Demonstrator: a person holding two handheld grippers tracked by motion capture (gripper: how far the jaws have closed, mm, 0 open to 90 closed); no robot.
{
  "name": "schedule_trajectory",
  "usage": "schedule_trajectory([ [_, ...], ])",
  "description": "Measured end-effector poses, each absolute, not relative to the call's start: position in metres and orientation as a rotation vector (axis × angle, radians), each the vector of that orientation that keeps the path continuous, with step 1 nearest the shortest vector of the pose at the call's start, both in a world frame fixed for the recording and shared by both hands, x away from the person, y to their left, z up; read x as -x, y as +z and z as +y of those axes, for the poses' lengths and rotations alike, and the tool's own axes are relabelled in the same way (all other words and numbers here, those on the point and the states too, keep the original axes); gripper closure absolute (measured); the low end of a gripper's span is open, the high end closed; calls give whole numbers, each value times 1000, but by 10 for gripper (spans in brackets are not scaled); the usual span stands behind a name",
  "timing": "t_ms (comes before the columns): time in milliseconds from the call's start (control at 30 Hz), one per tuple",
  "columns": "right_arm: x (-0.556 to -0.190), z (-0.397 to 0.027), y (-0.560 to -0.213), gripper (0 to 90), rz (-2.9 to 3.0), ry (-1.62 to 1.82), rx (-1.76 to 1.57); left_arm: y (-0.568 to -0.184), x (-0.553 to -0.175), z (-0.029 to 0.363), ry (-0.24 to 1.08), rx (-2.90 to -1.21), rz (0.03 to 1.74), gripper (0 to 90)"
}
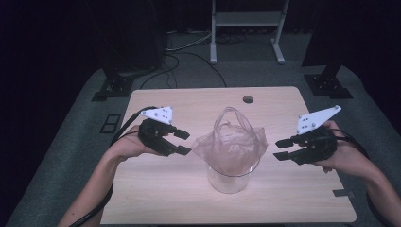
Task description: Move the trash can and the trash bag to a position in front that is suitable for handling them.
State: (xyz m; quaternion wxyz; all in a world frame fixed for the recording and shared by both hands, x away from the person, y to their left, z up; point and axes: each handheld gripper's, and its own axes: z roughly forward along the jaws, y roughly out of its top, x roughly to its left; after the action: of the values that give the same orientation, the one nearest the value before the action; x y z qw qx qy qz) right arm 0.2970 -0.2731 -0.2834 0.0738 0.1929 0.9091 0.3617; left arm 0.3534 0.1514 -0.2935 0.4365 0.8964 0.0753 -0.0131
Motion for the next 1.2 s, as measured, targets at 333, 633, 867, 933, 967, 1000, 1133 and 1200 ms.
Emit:
schedule_trajectory([
  [333, -314, -241, -271, 476, 2767, 1091, -450, -280, -366, 120, -72, -2269, 97, 244],
  [633, -323, -220, -276, 714, 2815, 1045, -373, -286, -368, 95, -95, -2296, 5, 563],
  [867, -305, -218, -277, 894, 2838, 1002, -316, -286, -348, 92, -78, -2279, -74, 866],
  [933, -297, -218, -275, 900, 2832, 993, -299, -283, -339, 93, -71, -2270, -99, 885],
  [967, -294, -218, -275, 900, 2836, 992, -291, -282, -331, 94, -70, -2268, -122, 885],
  [1000, -285, -217, -275, 900, 2840, 978, -263, -282, -324, 95, -67, -2268, -134, 886],
  [1133, -270, -214, -282, 900, 2863, 939, -238, -293, -307, 96, -77, -2309, -177, 893],
  [1200, -264, -212, -288, 900, 2880, 908, -223, -302, -301, 97, -80, -2324, -172, 893],
])
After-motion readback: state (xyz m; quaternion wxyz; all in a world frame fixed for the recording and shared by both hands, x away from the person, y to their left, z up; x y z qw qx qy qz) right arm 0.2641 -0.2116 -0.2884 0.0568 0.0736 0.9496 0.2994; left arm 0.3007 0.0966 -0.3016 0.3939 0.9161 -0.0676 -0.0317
